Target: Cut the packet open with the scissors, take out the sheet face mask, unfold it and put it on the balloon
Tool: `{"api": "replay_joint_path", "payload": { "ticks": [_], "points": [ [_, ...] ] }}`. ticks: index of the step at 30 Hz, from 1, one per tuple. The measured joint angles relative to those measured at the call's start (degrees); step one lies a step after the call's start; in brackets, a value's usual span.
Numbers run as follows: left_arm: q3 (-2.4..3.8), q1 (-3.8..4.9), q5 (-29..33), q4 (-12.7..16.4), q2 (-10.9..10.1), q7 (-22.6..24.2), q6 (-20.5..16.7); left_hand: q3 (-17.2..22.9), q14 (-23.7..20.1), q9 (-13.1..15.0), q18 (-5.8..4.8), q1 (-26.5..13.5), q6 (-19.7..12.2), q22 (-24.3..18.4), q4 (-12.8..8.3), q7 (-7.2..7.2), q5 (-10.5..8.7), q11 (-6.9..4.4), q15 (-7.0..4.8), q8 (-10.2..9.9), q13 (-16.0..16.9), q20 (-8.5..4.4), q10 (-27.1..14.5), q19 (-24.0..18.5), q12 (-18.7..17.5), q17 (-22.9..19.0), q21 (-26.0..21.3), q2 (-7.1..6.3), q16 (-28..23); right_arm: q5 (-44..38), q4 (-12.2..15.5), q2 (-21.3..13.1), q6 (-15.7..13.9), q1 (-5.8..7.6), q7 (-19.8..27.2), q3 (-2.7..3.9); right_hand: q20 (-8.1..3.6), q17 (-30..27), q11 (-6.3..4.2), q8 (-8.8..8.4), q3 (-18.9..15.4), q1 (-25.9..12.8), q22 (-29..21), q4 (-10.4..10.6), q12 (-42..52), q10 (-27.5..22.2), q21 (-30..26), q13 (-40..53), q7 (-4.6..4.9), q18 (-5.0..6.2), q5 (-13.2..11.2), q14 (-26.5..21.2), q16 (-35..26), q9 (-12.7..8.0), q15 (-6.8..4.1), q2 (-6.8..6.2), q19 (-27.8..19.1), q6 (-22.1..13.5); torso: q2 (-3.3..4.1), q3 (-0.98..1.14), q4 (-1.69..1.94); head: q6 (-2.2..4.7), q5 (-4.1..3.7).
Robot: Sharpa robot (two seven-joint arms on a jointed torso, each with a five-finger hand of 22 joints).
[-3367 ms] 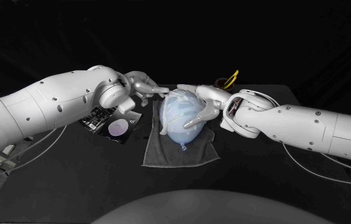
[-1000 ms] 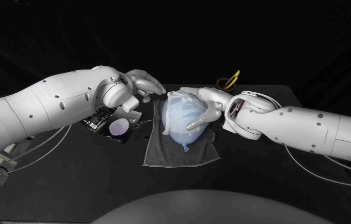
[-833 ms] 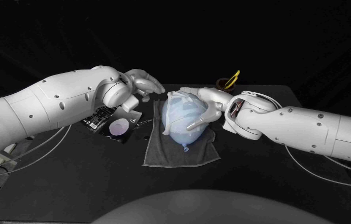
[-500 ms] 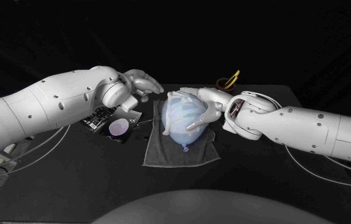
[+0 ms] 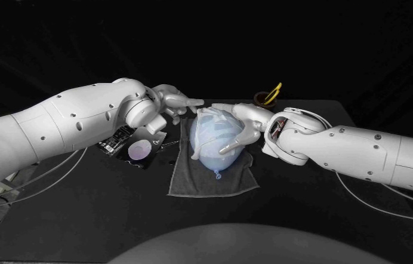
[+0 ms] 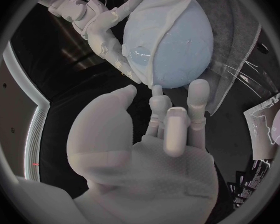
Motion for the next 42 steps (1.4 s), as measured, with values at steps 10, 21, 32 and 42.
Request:
{"api": "replay_joint_path", "payload": {
  "ticks": [10, 21, 32, 42],
  "points": [
    [-0.23, -0.29, -2.19, -0.8, 0.96, -0.69, 0.54, -7.02, 0.0, -0.27, 0.0, 4.63, 0.2, -0.24, 0.06, 0.2, 0.0, 0.21, 0.0, -0.69, 0.22, 0.0, -0.2, 0.0, 0.56, 0.0, -0.39, 2.06, -0.01, -0.06, 0.23, -0.12, 0.0, 0.0, -0.12, 0.0, 0.0, 0.0, 0.0, 0.0, 0.0, 0.0, 0.0, 0.0, -0.09, 0.0, 0.0, -0.01, 0.0, 0.0, 0.0, -0.21, 0.0, 0.04, 0.21, 0.0, 0.0, 0.0, 0.03, 0.0, -0.01, 0.0, -0.26],
    [-0.26, -0.32, -3.22, -1.31, 1.63, -0.99, 0.69, -9.0, -0.01, -0.28, 0.0, 8.25, 0.92, 0.04, -0.19, -0.11, 0.0, 0.18, 0.0, -0.69, 1.21, 0.08, -0.17, 0.34, 1.55, 0.0, -0.4, 3.22, -0.17, -0.1, 0.33, -0.21, -0.01, -0.01, -0.24, 0.0, 0.0, 0.01, 0.0, 0.0, 0.0, 0.0, 0.0, 0.0, -0.1, 0.0, 0.0, -0.03, 0.0, 0.0, 0.0, -0.21, 0.0, 0.04, 0.21, 0.0, 0.0, 0.0, 0.02, -0.02, 0.01, 0.0, -0.4],
    [-0.26, -0.33, -1.42, -1.37, 1.72, -0.07, 0.64, -4.21, -0.07, -1.28, 0.0, 19.86, 3.18, 0.91, -3.21, -1.54, 0.0, -1.35, -0.36, -1.39, 2.73, -0.44, 1.37, 0.85, 2.22, 0.0, 0.01, 7.77, 0.71, -0.16, 0.33, -0.25, 0.0, -0.02, -0.49, -0.01, 0.0, 0.01, 0.0, 0.23, 0.0, 0.0, 0.0, 0.0, -0.1, 0.0, 0.0, -0.01, 0.01, 0.0, 0.0, -0.21, 0.0, 0.11, 0.2, 0.0, 0.0, 0.41, -0.01, -0.03, 0.04, 0.0, -0.41],
    [-0.26, -0.33, 3.4, -1.51, 1.33, 1.37, 0.67, 3.14, 0.04, -2.15, 0.0, 22.32, 4.05, 1.51, -3.91, -1.43, -0.52, -1.13, -0.46, -2.67, 2.81, -0.64, 2.4, 1.04, 1.97, -0.02, 0.49, 7.55, 0.97, -0.21, 0.29, -0.23, 0.01, -0.02, -0.67, -0.01, 0.0, 0.02, 0.0, 0.23, 0.0, 0.0, 0.0, 0.0, -0.21, 0.0, 0.0, 0.02, 0.01, 0.0, 0.0, -0.2, 0.0, 0.15, 0.2, 0.0, 0.0, 0.41, 0.02, -0.03, 0.04, 0.0, -0.41]
  ]
}}
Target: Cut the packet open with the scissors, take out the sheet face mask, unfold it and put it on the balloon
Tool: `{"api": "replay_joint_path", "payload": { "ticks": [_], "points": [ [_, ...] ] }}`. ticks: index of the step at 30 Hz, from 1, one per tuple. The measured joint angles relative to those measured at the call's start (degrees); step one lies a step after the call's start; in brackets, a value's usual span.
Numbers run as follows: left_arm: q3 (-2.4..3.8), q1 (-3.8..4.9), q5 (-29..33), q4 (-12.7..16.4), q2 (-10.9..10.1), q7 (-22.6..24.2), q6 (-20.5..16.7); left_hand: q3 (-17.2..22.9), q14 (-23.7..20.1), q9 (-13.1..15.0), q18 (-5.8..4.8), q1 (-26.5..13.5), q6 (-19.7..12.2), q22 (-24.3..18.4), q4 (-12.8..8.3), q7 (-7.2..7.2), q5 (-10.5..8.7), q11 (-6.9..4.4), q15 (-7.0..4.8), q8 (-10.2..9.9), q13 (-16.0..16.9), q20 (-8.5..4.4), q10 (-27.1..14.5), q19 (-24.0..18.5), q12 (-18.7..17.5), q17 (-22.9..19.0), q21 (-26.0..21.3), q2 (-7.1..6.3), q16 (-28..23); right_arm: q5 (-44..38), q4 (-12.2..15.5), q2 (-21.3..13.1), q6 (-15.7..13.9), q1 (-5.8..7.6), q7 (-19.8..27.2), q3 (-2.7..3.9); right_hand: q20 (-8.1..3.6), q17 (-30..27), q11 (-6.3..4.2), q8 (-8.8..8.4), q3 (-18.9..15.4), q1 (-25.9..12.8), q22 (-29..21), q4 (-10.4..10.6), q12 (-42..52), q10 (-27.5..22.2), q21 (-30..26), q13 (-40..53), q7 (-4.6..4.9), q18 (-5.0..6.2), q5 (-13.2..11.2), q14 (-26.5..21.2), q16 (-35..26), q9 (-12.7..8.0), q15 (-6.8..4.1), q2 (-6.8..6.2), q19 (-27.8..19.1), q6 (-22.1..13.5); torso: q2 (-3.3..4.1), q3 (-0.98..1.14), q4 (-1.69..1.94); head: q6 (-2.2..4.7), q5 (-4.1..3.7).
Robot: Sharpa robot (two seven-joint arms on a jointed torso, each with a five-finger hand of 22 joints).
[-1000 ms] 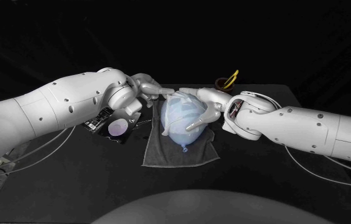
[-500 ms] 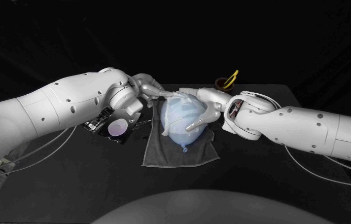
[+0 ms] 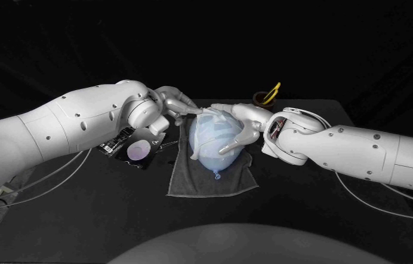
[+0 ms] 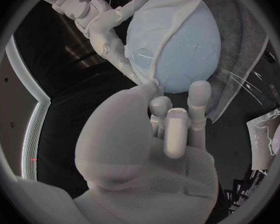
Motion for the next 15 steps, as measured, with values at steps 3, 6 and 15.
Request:
{"api": "replay_joint_path", "payload": {
  "ticks": [3, 6, 15],
  "points": [
    [0.0, -0.01, 0.9, -0.02, -0.26, 0.25, 0.02, 2.39, 0.0, 0.52, 0.0, -0.03, -0.3, 0.0, 0.1, 0.31, 0.21, 0.2, 0.01, 0.13, -0.24, 0.0, 0.19, 0.0, -0.25, -0.01, 0.0, -0.03, 0.01, -0.01, 0.0, 0.01, 0.0, 0.0, -0.04, 0.0, 0.0, 0.0, 0.0, 0.0, 0.0, 0.0, 0.0, 0.0, 0.0, 0.0, 0.0, 0.0, 0.0, 0.0, 0.0, 0.0, 0.0, 0.0, 0.0, 0.0, 0.0, 0.0, 0.03, 0.0, 0.0, 0.0, 0.0],
    [0.0, -0.02, 1.54, -0.11, -0.47, 0.43, 0.02, 4.17, 0.0, 0.53, 0.0, -0.67, -0.7, 0.0, 0.05, 0.7, 0.21, 0.21, 0.01, 0.9, -0.43, 0.0, 0.2, 0.0, -0.5, -0.03, 0.0, -0.66, 0.02, -0.03, -0.01, 0.02, 0.0, -0.02, -0.07, 0.01, 0.0, 0.0, 0.0, 0.0, 0.0, 0.0, 0.0, 0.0, 0.0, 0.0, 0.0, -0.01, 0.0, 0.0, 0.0, 0.0, 0.0, -0.01, 0.0, 0.0, 0.0, 0.0, 0.03, 0.0, 0.0, 0.0, 0.01],
    [0.01, -0.02, 2.48, -0.53, -1.01, 0.63, 0.03, 13.77, -0.01, 2.73, -0.01, -5.3, -2.08, 0.06, -3.53, 1.4, 0.19, 0.55, 0.03, 2.9, -0.84, 0.3, -0.14, -0.31, -1.13, -0.02, 0.67, -2.66, 0.02, -0.08, 0.03, -0.03, 0.0, -0.08, -0.16, 0.02, 0.0, 0.0, -0.1, 0.0, 0.0, 0.0, 0.0, 0.0, -0.01, -0.1, 0.0, -0.02, 0.0, 0.0, 0.0, 0.0, 0.0, -0.03, 0.0, 0.0, 0.0, 0.0, 0.0, 0.0, 0.0, 0.0, 0.05]
  ]
}}
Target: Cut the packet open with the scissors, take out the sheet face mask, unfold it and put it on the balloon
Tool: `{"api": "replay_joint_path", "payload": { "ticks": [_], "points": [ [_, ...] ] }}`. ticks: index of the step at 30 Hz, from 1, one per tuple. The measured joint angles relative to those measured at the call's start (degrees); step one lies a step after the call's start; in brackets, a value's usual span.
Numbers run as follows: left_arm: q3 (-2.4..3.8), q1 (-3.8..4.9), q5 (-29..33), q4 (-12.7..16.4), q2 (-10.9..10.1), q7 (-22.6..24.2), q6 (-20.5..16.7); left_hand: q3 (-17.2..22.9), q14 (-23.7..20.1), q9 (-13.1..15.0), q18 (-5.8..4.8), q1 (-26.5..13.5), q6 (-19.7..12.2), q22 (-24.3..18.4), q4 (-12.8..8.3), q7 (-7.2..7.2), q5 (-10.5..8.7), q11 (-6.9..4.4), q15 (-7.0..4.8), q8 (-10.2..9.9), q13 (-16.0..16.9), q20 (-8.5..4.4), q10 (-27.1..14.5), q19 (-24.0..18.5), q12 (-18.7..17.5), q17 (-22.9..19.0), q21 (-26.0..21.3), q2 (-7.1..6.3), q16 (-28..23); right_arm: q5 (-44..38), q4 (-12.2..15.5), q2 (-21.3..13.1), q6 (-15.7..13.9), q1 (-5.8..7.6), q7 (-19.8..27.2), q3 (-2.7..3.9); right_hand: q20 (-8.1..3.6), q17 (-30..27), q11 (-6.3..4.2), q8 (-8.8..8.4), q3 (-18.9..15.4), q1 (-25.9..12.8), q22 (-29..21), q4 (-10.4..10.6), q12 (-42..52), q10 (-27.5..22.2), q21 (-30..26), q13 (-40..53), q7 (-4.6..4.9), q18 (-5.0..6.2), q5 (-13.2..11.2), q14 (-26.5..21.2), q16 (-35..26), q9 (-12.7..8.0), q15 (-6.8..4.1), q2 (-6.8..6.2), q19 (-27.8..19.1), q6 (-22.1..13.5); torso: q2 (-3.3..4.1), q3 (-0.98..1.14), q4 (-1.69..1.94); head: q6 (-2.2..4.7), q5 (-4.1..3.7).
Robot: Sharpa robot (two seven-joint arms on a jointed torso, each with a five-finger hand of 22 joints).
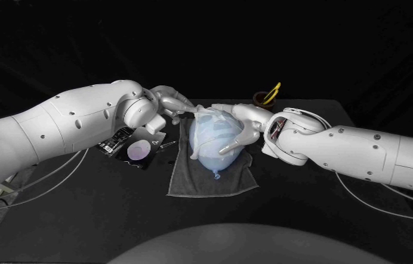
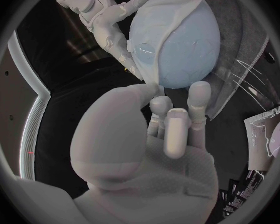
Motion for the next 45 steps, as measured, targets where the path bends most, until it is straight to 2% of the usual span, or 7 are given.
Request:
{"api": "replay_joint_path", "payload": {
  "ticks": [4, 18, 27, 31, 34, 42, 45],
  "points": [
    [0.01, 0.0, 0.18, -0.38, -0.12, 0.05, 0.01, 0.38, 0.0, 0.01, -0.01, -0.72, -0.17, 0.08, -0.01, 0.01, 0.0, 0.0, 0.01, 0.2, -0.01, 0.0, 0.0, 0.0, 0.0, 0.0, 0.0, -0.44, 0.0, -0.02, 0.03, -0.02, 0.0, -0.01, -0.05, -0.01, 0.0, -0.05, 0.0, 0.0, 0.0, 0.02, 0.0, 0.0, -0.01, 0.0, 0.0, -0.01, 0.0, 0.0, 0.0, -0.22, 0.0, 0.02, 0.22, 0.02, 0.0, 0.0, -0.01, 0.01, -0.01, 0.0, 0.04],
    [0.0, -0.01, 0.14, -1.33, -0.15, 0.41, -0.06, 2.6, -0.02, 0.04, 0.0, -2.3, -0.99, 0.06, -1.43, 0.03, -0.01, 0.2, 0.02, 0.51, -0.17, 0.18, -0.21, -0.24, -0.01, 0.02, 0.21, -0.21, -0.05, -0.18, 0.1, -0.1, -0.01, -0.05, -0.24, -0.01, 0.0, -0.05, -0.01, 0.0, 0.0, 0.22, 0.0, 0.0, -0.11, -0.01, 0.0, -0.03, 0.0, 0.0, 0.0, -0.21, 0.0, 0.03, 0.21, 0.22, 0.0, 0.0, -0.01, 0.02, -0.01, 0.0, 0.06],
    [0.0, -0.01, -0.19, -1.57, -0.15, 0.41, 0.32, 4.33, -0.01, 2.17, -0.01, -3.55, -2.47, -0.35, -2.82, 0.67, 0.08, 0.78, 0.42, 0.37, -1.04, 0.25, -1.24, -0.7, -0.49, 0.03, 0.21, 0.13, -0.28, -0.26, 0.11, -0.11, -0.04, -0.09, -0.34, -0.02, 0.0, -0.05, -0.03, -0.01, 0.0, 0.22, 0.01, 0.0, 0.1, -0.03, 0.0, -0.06, 0.0, 0.0, 0.0, -0.21, 0.0, 0.0, 0.2, 0.22, 0.0, 0.0, -0.01, 0.03, -0.02, 0.0, -0.02],
    [0.0, -0.01, -0.44, -1.81, -0.13, 0.39, 0.43, 4.33, 0.0, 2.22, -0.01, -3.9, -2.99, -0.36, -2.82, 1.18, 0.08, 1.21, 0.85, -0.63, -1.25, 0.41, -1.68, -0.85, -0.49, 0.03, 0.21, 0.48, -0.28, -0.28, 0.11, -0.11, -0.06, -0.12, -0.39, -0.02, 0.0, -0.05, -0.1, -0.01, 0.0, 0.22, 0.01, 0.0, 0.12, -0.1, 0.0, -0.04, 0.0, 0.0, 0.0, -0.21, 0.0, 0.05, 0.2, 0.22, 0.0, 0.0, -0.01, 0.03, -0.02, 0.0, -0.06],
    [0.0, -0.01, -0.71, -2.09, -0.12, 0.36, 0.46, 5.85, -0.01, 0.82, -0.01, -4.19, -4.08, -0.43, -4.21, 1.68, 0.18, 1.62, 1.25, -2.02, -1.59, 0.7, -2.49, -1.15, -0.8, 0.03, 0.21, 0.78, -0.29, -0.29, 0.11, -0.13, -0.09, -0.14, -0.43, -0.01, 0.0, -0.05, -0.1, -0.01, 0.0, 0.22, 0.01, 0.0, 0.12, -0.1, 0.0, -0.02, 0.0, 0.0, 0.0, -0.21, 0.0, 0.05, 0.2, 0.22, 0.0, 0.0, -0.01, 0.03, -0.02, 0.0, -0.09],
    [-0.01, -0.01, -1.54, -3.13, -0.28, 0.19, 0.45, 6.77, -0.02, -2.45, -0.02, -6.23, -5.82, -1.04, -4.65, 3.41, 0.37, 3.06, 2.67, -5.67, -2.84, 1.73, -5.14, -2.18, -0.84, 0.03, 0.2, 1.01, -0.32, -0.32, 0.11, -0.18, -0.11, -0.18, -0.54, -0.02, 0.0, -0.04, -0.1, -0.01, 0.0, 0.22, 0.0, 0.0, 0.12, -0.1, 0.0, -0.01, 0.0, 0.0, 0.0, -0.2, 0.0, 0.07, 0.2, 0.22, 0.0, 0.0, -0.01, 0.03, -0.01, 0.0, -0.16],
    [-0.01, -0.01, -1.68, -3.33, -0.36, 0.11, 0.49, 6.93, -0.01, -3.15, -0.01, -6.89, -6.11, -1.25, -4.81, 3.7, 0.37, 3.55, 2.68, -6.33, -3.36, 1.94, -5.63, -2.38, -1.12, 0.03, 0.2, 0.93, -0.32, -0.33, 0.11, -0.18, -0.13, -0.19, -0.55, -0.02, 0.0, -0.04, 0.0, -0.01, 0.0, 0.22, 0.01, 0.0, 0.12, 0.0, 0.0, -0.02, 0.0, 0.0, 0.0, -0.2, 0.0, 0.07, 0.2, 0.22, 0.0, -0.01, -0.01, 0.02, 0.0, 0.0, -0.21]
  ]
}}
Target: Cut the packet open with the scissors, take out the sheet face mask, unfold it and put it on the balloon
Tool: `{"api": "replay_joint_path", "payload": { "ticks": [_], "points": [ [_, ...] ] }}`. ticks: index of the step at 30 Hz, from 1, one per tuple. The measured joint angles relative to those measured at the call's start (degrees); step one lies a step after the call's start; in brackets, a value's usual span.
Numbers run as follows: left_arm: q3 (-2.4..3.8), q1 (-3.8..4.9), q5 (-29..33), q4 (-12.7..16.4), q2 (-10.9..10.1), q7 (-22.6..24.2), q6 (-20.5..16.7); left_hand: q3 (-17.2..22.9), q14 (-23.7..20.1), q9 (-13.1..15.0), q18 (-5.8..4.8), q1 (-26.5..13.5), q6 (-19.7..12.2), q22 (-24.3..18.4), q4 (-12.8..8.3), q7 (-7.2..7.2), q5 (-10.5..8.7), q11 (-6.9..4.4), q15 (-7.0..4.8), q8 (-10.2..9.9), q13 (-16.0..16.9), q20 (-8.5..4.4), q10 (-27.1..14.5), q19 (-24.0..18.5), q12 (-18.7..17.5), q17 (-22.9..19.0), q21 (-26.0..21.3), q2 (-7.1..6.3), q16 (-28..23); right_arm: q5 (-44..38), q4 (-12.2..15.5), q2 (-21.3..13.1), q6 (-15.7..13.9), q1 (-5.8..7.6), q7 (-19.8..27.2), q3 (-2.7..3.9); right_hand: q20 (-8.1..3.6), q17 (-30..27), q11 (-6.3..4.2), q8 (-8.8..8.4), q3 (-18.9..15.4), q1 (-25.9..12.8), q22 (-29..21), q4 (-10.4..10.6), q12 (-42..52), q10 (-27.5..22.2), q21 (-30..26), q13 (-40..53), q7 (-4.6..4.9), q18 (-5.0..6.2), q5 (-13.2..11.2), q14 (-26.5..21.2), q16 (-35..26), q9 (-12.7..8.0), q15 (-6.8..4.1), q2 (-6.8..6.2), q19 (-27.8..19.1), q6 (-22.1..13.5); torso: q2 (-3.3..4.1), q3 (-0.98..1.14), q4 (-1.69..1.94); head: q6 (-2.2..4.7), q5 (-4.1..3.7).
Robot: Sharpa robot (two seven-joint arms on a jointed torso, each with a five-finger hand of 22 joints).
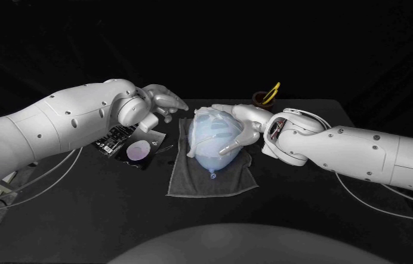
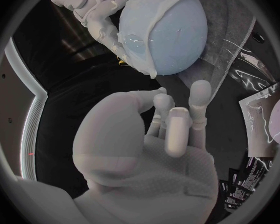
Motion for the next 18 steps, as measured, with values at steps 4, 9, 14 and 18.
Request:
{"api": "replay_joint_path", "payload": {
  "ticks": [4, 9, 14, 18],
  "points": [
    [0.0, 0.0, -0.21, -0.21, -0.06, -0.15, 0.13, 0.21, 0.0, -0.76, 0.0, -1.13, -0.02, -0.19, 0.26, 0.02, 0.0, 0.09, 0.42, -0.62, -0.44, 0.21, -0.71, -0.21, 0.0, 0.0, -0.01, -0.29, -0.12, -0.01, 0.02, -0.01, -0.02, -0.02, -0.02, 0.0, 0.0, -0.05, 0.08, 0.0, 0.0, 0.0, 0.0, 0.0, 0.0, 0.08, 0.0, 0.0, 0.0, 0.0, 0.0, 0.0, 0.0, -0.01, 0.0, 0.0, 0.0, 0.0, 0.0, -0.01, 0.0, 0.0, -0.03],
    [0.0, 0.0, -0.3, -0.24, -0.01, -0.28, 0.35, -4.07, -0.09, -1.98, 0.0, -7.77, 0.32, -0.43, 5.04, 0.16, 0.0, 0.17, 0.92, -0.94, -0.5, 0.74, -0.64, -0.28, 0.51, 0.0, -0.33, -1.91, -0.18, -0.02, 0.04, -0.01, -0.04, -0.03, -0.04, 0.0, 0.0, -0.05, 0.1, 0.0, 0.0, 0.0, 0.0, 0.0, 0.0, 0.1, 0.0, -0.01, 0.0, 0.0, 0.0, 0.0, 0.0, -0.01, 0.0, 0.0, 0.0, 0.0, 0.0, -0.01, 0.0, 0.0, -0.02],
    [0.0, 0.0, -0.35, -0.27, 0.62, -0.29, 0.59, -12.68, -0.1, -2.32, 0.01, -10.47, 4.07, -0.6, 8.62, -1.36, 0.0, -0.92, 0.46, 0.69, 1.34, 0.74, 0.99, -0.28, 2.48, 0.0, -0.42, -3.55, -0.18, -0.03, 0.07, -0.02, -0.05, -0.04, -0.05, 0.0, 0.0, -0.05, 0.1, 0.0, 0.0, 0.0, 0.0, 0.0, -0.01, 0.1, 0.0, -0.01, 0.0, 0.0, 0.0, 0.0, 0.0, -0.02, 0.0, 0.0, 0.0, 0.0, 0.0, 0.0, -0.01, 0.0, 0.13],
    [0.0, -0.07, -0.36, -0.48, 1.42, -0.2, 0.82, -16.43, 0.01, -2.29, 0.0, -10.22, 4.91, -0.62, 9.73, -2.14, 0.0, -1.53, -0.04, 1.74, 1.89, 0.21, 1.6, 0.25, 2.99, 0.0, -0.42, -3.95, -0.18, -0.03, 0.11, 0.0, -0.06, -0.05, -0.06, 0.0, 0.0, -0.05, 0.1, 0.0, 0.0, 0.0, 0.0, 0.0, -0.06, 0.1, 0.0, -0.02, 0.0, 0.0, 0.0, 0.0, 0.0, -0.03, 0.0, 0.0, 0.0, 0.0, 0.01, 0.01, -0.03, 0.0, 0.15]
  ]
}}
